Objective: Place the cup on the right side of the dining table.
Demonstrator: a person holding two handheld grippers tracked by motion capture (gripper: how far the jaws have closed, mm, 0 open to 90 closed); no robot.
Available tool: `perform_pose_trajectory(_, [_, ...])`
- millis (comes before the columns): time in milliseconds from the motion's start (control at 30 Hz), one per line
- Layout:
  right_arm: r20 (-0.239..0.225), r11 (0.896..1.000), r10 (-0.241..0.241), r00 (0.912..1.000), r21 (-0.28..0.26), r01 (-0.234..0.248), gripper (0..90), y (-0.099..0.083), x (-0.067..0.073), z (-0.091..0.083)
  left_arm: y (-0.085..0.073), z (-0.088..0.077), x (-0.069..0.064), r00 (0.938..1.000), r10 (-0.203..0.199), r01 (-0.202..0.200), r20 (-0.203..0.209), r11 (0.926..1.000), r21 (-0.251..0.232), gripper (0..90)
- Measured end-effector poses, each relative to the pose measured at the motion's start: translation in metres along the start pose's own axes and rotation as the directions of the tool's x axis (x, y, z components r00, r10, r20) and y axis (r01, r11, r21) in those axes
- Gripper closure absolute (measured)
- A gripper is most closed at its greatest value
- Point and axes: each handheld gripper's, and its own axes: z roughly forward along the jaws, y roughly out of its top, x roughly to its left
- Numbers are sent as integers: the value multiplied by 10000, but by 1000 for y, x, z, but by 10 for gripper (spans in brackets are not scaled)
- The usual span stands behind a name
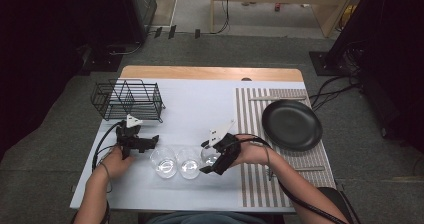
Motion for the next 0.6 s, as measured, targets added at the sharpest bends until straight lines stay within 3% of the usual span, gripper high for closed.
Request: perform_pose_trajectory(600, [-193,9985,-490,9986,246,495,162,-9,-4,5,0,0,0,10000,3,-3,-1,10000,-5,0])
